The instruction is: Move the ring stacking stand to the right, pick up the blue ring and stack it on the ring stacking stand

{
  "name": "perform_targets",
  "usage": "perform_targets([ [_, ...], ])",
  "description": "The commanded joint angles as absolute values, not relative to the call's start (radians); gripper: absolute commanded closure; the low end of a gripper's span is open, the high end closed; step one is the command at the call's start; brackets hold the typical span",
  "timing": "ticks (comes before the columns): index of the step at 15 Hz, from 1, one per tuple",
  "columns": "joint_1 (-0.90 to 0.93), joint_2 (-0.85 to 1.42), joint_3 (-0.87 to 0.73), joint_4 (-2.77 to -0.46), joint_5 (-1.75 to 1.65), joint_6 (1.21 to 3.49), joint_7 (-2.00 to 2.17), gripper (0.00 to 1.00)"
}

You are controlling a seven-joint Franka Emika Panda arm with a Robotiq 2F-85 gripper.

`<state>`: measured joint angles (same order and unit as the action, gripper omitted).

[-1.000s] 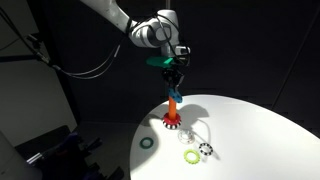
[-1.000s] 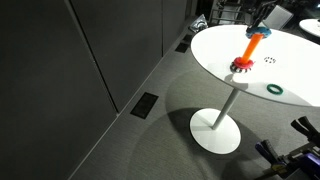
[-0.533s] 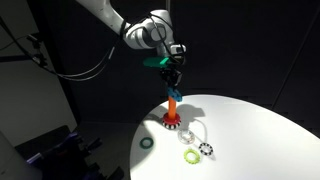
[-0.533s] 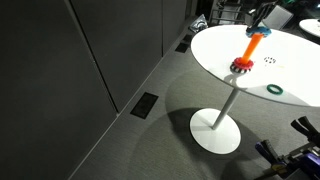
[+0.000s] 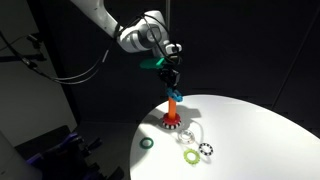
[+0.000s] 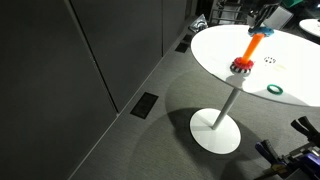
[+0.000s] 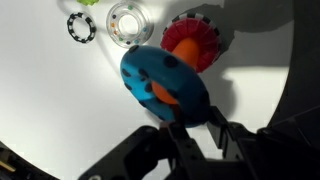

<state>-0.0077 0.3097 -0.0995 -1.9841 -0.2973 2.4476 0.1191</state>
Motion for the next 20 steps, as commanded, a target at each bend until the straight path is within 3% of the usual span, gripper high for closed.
perform_targets([
  [1,0.023,0.261,-0.132,-2.056,-0.386,2.495,0.201,0.91],
  [20,0.077,0.240,-0.196,-2.158,-0.825,2.642,0.631,0.91],
])
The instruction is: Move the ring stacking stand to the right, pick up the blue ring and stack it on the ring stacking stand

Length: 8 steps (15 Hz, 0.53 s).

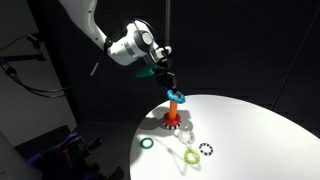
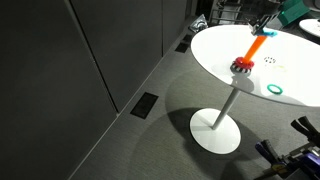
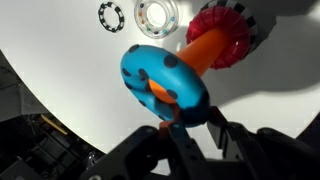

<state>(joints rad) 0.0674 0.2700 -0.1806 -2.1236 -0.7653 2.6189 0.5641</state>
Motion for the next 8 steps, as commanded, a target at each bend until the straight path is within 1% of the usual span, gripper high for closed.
perform_targets([
  [1,0.073,0.237,-0.191,-2.160,-0.833,2.641,0.641,0.91],
  [8,0.068,0.206,-0.179,-2.196,-0.883,2.638,0.695,0.91],
])
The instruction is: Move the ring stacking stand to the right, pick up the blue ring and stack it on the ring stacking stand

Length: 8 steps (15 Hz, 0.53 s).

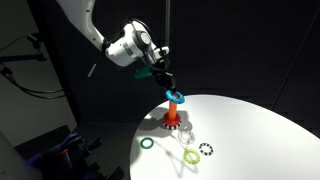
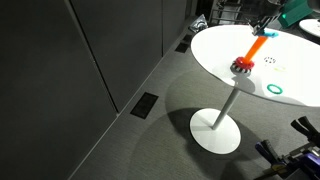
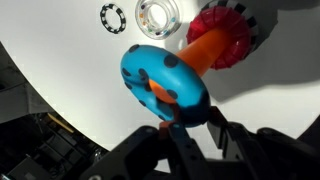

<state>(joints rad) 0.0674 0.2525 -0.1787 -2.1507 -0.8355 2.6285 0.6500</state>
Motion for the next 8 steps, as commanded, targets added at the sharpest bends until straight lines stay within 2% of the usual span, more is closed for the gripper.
perform_targets([
  [1,0.069,0.201,-0.179,-2.203,-0.897,2.639,0.710,0.91],
  [8,0.080,0.175,-0.189,-2.238,-1.071,2.640,0.866,0.91],
])
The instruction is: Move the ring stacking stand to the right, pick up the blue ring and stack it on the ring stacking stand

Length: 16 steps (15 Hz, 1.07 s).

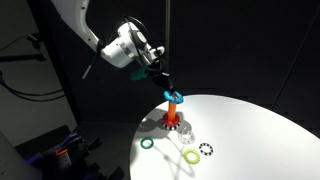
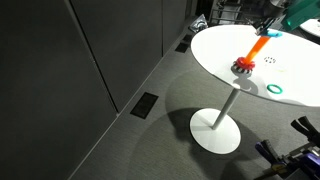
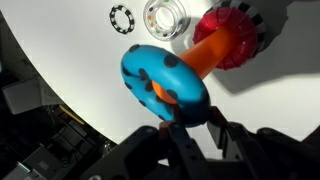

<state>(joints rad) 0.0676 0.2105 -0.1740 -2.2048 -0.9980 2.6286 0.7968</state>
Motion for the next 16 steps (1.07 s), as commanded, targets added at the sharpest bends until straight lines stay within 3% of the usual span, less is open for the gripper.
perform_targets([
  [1,0.079,0.177,-0.189,-2.237,-1.096,2.641,0.892,0.91],
  [14,0.069,0.204,-0.181,-2.236,-1.196,2.641,1.015,0.91],
  [15,0.069,0.204,-0.180,-2.237,-1.192,2.640,1.014,0.79],
  [16,0.069,0.204,-0.180,-2.238,-1.189,2.640,1.012,0.45],
])
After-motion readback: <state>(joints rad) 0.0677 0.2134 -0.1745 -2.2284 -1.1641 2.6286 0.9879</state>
